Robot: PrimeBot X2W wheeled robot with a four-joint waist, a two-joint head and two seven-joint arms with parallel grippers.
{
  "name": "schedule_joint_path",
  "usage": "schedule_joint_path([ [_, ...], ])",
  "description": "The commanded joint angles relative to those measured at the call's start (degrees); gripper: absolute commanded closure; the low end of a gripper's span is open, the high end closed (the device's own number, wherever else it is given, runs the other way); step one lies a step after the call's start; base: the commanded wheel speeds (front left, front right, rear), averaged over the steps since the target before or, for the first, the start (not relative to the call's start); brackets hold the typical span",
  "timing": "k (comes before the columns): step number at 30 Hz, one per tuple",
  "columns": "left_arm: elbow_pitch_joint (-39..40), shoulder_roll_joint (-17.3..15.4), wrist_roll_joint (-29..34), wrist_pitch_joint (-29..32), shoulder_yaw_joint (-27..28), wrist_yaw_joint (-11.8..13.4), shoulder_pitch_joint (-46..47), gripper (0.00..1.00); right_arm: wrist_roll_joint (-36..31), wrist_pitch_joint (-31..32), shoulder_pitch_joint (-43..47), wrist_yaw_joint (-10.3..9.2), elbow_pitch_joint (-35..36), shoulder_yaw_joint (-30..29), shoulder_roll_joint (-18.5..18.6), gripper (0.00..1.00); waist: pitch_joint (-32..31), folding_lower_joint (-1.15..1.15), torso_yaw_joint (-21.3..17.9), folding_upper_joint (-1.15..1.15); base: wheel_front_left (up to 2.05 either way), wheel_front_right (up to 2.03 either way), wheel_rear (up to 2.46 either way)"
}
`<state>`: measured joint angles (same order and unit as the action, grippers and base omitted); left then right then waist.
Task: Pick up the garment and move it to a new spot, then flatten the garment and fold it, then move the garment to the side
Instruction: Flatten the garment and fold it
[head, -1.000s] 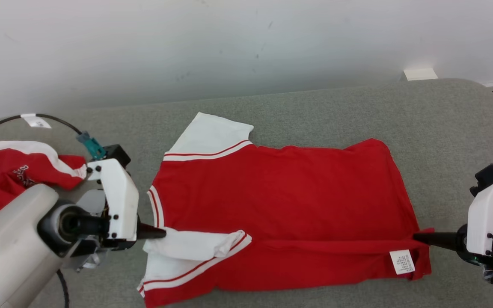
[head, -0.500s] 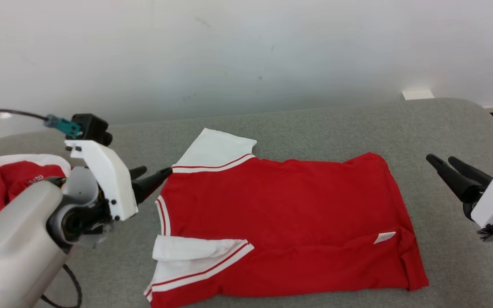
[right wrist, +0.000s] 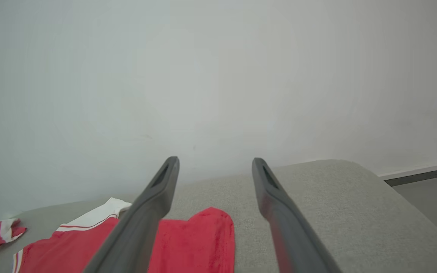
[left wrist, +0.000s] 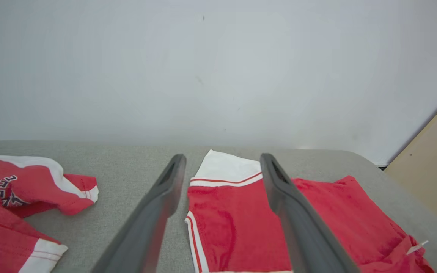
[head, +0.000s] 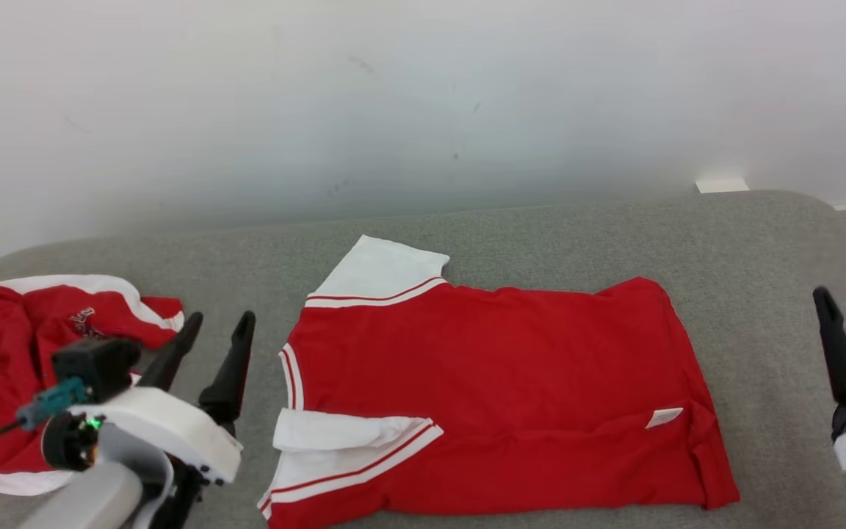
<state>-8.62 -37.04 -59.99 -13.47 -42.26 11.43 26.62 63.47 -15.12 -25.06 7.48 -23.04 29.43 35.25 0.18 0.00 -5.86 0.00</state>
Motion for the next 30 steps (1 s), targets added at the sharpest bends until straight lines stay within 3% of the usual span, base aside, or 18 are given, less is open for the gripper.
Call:
schedule_joint_path([
  [1, 1.9, 0.28, 1.78, -1.12, 1.1, 1.9, -2.96, 0.0, -4.28, 0.02, 5.4, 0.01, 2.4, -5.04, -2.48, 0.0, 0.38, 0.0, 0.32, 0.0, 0.0, 0.0, 0.0],
  [6, 6.19, 2.21, 10.65, -1.64, 2.81, 7.54, -10.58, 0.0, -15.31, 0.01, 18.88, 0.01, 8.16, -14.13, -9.13, 0.0, 0.91, 0.0, 0.47, 0.0, 0.0, 0.0, 0.0],
  [10, 6.72, 6.02, 14.34, -1.68, 4.53, 9.01, -16.67, 0.0, -20.01, 1.69, 24.58, 0.01, 8.28, -15.69, -11.71, 0.0, 1.27, 0.0, 0.19, 0.0, 0.0, 0.0, 0.0],
  [16, 1.19, 9.62, 16.23, -1.66, 3.9, 6.97, -20.55, 0.0, -22.66, 6.35, 25.75, 0.01, 4.82, -15.6, -15.5, 0.0, 1.79, 0.0, -0.19, 0.0, 0.0, 0.0, 0.0],
  [22, -6.65, 11.53, 15.25, 0.77, 1.68, 3.45, -17.73, 0.0, -22.88, 9.14, 22.39, 0.01, -1.07, -14.97, -18.24, 0.0, 2.13, 0.0, -0.1, 0.0, 0.0, 0.0, 0.0],
  [30, -14.33, 13.1, 14.7, 4.01, 0.62, 3.71, -15.17, 0.0, -23.58, 10.78, 18.49, 0.01, -7.6, -13.05, -19.32, 0.0, 2.43, 0.0, -0.07, 0.0, 0.0, 0.0, 0.0],
])
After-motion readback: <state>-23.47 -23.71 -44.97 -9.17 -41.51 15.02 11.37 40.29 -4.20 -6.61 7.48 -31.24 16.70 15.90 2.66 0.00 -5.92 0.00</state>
